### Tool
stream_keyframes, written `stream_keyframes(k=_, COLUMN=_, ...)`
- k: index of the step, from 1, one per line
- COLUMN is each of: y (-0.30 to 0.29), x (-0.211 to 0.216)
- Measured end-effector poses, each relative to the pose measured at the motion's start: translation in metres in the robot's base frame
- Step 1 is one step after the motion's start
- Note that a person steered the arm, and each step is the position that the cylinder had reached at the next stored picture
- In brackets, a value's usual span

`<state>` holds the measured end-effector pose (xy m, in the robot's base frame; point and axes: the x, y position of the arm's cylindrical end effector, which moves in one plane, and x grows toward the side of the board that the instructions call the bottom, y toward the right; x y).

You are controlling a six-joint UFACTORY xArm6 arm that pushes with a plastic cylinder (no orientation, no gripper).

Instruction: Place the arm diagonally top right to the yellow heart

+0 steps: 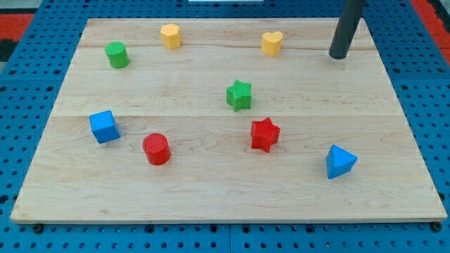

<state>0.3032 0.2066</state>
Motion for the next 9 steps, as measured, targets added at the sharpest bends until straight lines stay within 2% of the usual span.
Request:
stream_keyframes(k=4, y=0.002, x=0.016)
stream_keyframes(k=5, y=0.003, x=0.013)
stream_keyframes(k=6, y=-0.005, x=-0.01)
stream_keyframes(k=9, y=-0.007, x=-0.022)
